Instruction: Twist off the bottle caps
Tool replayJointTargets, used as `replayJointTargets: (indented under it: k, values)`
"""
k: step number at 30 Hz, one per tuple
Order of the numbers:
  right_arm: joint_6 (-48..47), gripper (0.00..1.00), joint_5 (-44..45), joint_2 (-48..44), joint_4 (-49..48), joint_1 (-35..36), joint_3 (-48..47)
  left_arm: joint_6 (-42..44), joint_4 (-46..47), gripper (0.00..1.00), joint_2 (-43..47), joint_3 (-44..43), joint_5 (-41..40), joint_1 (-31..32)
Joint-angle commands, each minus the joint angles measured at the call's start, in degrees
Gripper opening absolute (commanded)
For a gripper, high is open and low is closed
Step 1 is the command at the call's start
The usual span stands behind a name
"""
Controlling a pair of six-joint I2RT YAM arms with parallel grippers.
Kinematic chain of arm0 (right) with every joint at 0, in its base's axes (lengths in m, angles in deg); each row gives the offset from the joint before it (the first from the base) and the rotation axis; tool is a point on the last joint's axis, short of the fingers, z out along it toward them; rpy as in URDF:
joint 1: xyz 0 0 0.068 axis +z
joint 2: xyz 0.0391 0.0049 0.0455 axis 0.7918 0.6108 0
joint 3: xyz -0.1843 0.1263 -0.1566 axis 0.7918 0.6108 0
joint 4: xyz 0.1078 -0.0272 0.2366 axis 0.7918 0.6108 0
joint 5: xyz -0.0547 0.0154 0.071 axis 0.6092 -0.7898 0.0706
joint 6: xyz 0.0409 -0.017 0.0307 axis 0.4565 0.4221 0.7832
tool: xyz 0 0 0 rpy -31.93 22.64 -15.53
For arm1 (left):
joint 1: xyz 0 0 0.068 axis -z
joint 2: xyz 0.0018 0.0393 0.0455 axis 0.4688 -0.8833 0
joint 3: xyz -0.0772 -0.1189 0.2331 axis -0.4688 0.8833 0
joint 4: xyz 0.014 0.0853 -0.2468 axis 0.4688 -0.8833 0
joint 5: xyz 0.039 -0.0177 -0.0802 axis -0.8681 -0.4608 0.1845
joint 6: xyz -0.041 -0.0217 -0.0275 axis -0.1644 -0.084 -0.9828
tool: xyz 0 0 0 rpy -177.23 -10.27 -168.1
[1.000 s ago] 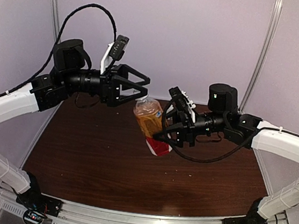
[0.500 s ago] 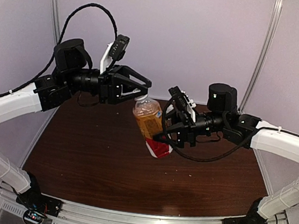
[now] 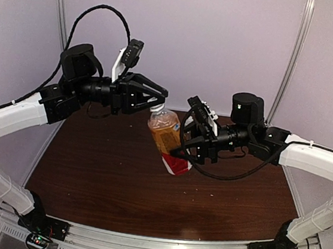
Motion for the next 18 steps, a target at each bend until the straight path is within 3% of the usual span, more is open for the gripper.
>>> replayJointTargets:
  k: [1, 5, 11, 18]
  values:
    - [-0.4, 0.31, 5.1, -1.1, -0.2, -0.1, -1.7, -0.9, 1.7, 0.28, -0.2, 0.9, -0.2, -0.2]
    - [-2.1, 0.31, 13.2, -1.8, 1.9, -0.1, -1.8, -2.6, 0.1, 0.25, 0.1, 1.3, -5.9, -0.2]
    - [-4.9, 0.31, 29.1, -2.9, 2.9, -0.1, -0.5, -10.2, -4.7, 0.22, 0.9, 1.1, -26.4, 1.1]
    - [-7.3, 0.31, 36.4, -3.0, 2.4, 0.1, 1.0, -18.4, -12.1, 0.27, -0.1, -1.3, -39.8, 2.4]
